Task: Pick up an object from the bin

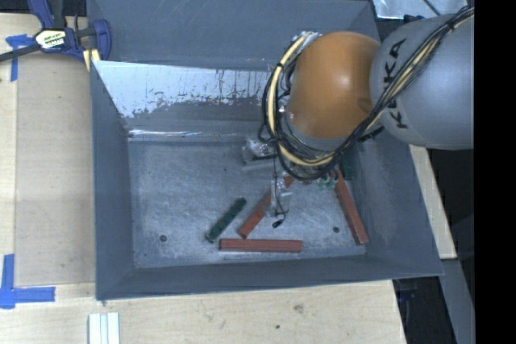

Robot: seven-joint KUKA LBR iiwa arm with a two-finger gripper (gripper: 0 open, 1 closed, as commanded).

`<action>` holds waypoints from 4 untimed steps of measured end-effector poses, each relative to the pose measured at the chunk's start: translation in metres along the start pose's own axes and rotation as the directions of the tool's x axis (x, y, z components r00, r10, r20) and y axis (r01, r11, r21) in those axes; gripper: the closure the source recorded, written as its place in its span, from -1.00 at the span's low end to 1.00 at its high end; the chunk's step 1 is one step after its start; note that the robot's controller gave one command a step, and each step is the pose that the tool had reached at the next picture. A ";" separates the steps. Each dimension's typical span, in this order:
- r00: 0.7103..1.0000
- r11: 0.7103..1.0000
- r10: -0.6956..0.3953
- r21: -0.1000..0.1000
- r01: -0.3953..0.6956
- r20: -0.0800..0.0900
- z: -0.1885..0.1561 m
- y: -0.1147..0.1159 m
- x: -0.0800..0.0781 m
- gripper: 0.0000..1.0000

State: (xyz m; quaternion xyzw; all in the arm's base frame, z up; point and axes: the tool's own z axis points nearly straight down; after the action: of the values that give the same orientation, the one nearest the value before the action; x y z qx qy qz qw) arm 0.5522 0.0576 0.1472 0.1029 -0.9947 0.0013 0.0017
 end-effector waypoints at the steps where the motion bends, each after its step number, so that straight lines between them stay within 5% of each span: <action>1: 0.986 0.986 -0.165 -0.003 0.165 0.000 0.078 -0.005 -0.002 -1.00; 2: 0.967 0.967 -0.253 0.000 0.253 0.009 0.075 0.029 0.017 -1.00; 3: 0.967 0.967 -0.253 -0.001 0.253 0.006 0.073 0.029 0.017 1.00; 4: 0.856 0.856 -0.516 0.004 0.516 0.011 -0.044 0.030 -0.015 1.00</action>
Offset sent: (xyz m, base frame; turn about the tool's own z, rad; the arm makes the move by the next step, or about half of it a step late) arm 0.0034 -0.0046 -0.0772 -0.1667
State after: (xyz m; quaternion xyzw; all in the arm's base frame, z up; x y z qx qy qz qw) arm 0.5609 0.0900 0.1910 0.3657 -0.9307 0.0006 -0.0040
